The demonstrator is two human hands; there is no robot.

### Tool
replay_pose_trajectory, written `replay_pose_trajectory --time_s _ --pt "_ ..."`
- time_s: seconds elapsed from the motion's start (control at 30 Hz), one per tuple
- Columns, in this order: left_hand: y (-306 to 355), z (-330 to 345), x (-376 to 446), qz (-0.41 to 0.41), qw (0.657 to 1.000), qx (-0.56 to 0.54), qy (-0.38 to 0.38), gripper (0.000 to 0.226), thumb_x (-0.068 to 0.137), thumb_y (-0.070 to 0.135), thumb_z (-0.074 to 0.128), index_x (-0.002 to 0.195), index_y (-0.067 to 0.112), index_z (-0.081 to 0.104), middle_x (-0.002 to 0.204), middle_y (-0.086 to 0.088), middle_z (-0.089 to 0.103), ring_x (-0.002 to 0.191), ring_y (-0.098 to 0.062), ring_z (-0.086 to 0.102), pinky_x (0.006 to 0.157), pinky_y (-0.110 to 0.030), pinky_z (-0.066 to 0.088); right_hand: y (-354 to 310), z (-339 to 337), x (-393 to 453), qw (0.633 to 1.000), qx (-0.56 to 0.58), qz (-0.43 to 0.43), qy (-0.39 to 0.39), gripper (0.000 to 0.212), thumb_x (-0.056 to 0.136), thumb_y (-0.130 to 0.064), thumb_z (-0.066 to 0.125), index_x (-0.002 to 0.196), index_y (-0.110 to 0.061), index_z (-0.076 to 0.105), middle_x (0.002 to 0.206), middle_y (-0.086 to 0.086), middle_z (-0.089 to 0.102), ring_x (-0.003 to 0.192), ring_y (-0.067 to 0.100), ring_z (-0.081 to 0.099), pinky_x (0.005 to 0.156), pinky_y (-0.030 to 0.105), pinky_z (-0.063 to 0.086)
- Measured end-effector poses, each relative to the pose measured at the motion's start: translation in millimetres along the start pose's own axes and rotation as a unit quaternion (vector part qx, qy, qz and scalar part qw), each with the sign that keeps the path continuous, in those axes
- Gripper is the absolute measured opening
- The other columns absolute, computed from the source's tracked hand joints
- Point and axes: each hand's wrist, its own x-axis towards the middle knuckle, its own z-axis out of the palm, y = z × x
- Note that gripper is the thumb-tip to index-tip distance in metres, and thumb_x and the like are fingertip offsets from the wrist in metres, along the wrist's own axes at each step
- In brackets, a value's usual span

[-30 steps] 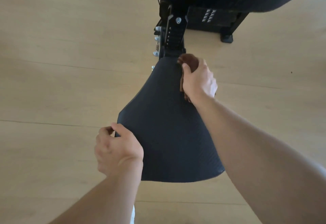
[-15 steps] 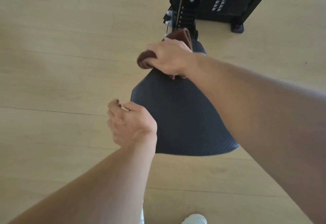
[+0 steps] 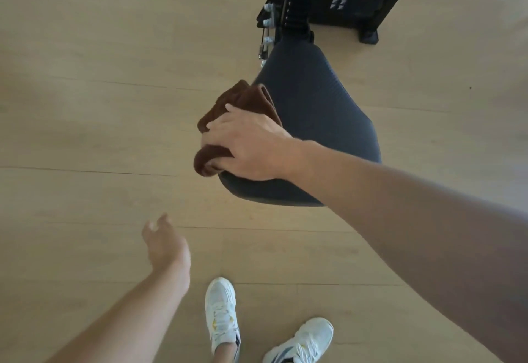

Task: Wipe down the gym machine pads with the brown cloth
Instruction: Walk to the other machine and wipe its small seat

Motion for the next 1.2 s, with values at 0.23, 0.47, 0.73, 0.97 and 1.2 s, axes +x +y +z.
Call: replay_pose_trajectory --time_s 0.23,0.47,0.73,0.97,1.2 --pt "30.6 11.0 -37.9 0.14 0.989 -0.024 -0.035 0.047 0.1 0.05 0.04 0.141 0.028 0.048 0.141 -0.001 0.057 0.125 -0.022 0.055 0.102 -0.038 0.039 -14.6 13.1 -86.8 0.999 -0.008 -0.038 0.014 0.035 0.098 -0.031 0.064 0.132 -0.024 0.064 0.147 -0.009 0.058 0.149 0.02 0.038 0.123 0.05 0.028" --pt "81.0 57.1 -78.8 0.195 0.975 -0.071 -0.08 0.046 0.094 0.046 0.048 0.136 0.027 0.05 0.127 0.012 0.06 0.114 -0.014 0.058 0.103 -0.037 0.045 5.4 43.3 -187.4 0.954 -0.079 0.183 0.223 0.025 0.093 -0.029 0.067 0.115 -0.02 0.07 0.139 -0.007 0.065 0.142 0.021 0.05 0.109 0.051 0.049" --pt "92.6 95.2 -84.3 0.265 0.96 0.089 0.015 0.043 0.095 0.056 0.037 0.12 0.028 0.058 0.113 -0.001 0.069 0.107 -0.033 0.063 0.095 -0.046 0.049 18.6 44.2 -161.6 0.695 0.257 0.577 0.344 0.057 0.092 -0.047 0.062 0.141 -0.046 0.033 0.158 -0.021 0.03 0.14 0.016 0.04 0.106 0.048 0.043" --pt "89.7 102.2 -85.2 0.299 0.943 0.127 0.075 0.043 0.099 0.048 0.036 0.124 0.023 0.06 0.116 -0.01 0.07 0.108 -0.042 0.061 0.087 -0.048 0.045 63.2 25.5 -145.5 0.663 0.246 0.648 0.281 0.058 0.098 -0.054 0.048 0.153 -0.04 0.033 0.147 -0.008 0.054 0.128 0.028 0.056 0.108 0.045 0.037" --pt "83.9 103.8 -83.8 0.294 0.942 0.138 0.083 0.044 0.098 0.045 0.035 0.128 0.023 0.058 0.119 -0.007 0.07 0.11 -0.04 0.06 0.09 -0.049 0.045 116.0 -3.5 -122.3 0.688 0.237 0.652 0.215 0.045 0.094 -0.061 0.041 0.121 -0.03 0.059 0.102 -0.002 0.068 0.106 0.03 0.063 0.087 0.038 0.044"
